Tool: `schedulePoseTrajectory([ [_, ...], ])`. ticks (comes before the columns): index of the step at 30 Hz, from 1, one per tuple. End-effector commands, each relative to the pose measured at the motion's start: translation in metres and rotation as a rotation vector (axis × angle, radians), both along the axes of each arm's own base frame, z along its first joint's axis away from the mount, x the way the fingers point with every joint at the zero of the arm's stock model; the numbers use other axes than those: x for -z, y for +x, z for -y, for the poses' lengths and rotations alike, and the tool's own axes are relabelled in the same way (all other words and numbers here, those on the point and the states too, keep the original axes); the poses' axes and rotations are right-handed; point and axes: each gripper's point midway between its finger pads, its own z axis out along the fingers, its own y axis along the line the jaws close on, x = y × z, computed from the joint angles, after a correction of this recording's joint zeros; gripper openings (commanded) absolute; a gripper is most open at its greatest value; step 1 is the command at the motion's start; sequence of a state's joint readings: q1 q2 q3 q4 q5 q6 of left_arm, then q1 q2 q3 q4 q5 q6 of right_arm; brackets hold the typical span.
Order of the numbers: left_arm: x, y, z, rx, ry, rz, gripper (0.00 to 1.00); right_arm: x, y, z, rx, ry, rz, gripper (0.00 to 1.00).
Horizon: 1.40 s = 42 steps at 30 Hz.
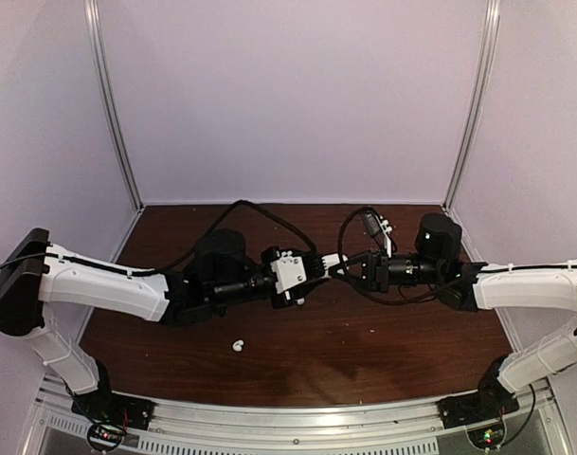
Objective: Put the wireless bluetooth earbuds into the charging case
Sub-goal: Pass from the right arm to the left, then pass from the left arm to the right
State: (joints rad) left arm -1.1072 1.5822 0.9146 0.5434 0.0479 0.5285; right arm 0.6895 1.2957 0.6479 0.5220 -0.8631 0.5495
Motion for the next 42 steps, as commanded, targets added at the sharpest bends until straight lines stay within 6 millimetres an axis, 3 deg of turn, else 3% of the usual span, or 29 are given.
schedulePoseTrajectory([
  [1,-0.023,0.008,0.003,-0.034,-0.079,0.025,0.35,-0.01,-0.005,0.0,-0.017,0.038,0.026,0.23],
  [7,-0.029,0.017,-0.003,-0.096,-0.114,0.02,0.32,-0.008,-0.006,0.0,-0.02,0.054,0.007,0.34],
  [25,-0.029,0.008,0.002,-0.047,-0.106,0.027,0.3,-0.014,0.0,-0.002,-0.003,0.103,-0.012,0.38],
  [35,-0.03,0.009,0.003,-0.056,-0.109,0.026,0.3,-0.014,0.001,-0.003,-0.005,0.106,-0.016,0.23],
  [40,-0.028,0.009,0.002,-0.058,-0.104,0.032,0.36,-0.013,0.001,-0.003,-0.002,0.102,-0.012,0.16],
  [42,-0.028,0.008,0.001,-0.058,-0.1,0.029,0.47,-0.012,0.001,-0.002,0.0,0.098,-0.009,0.14],
])
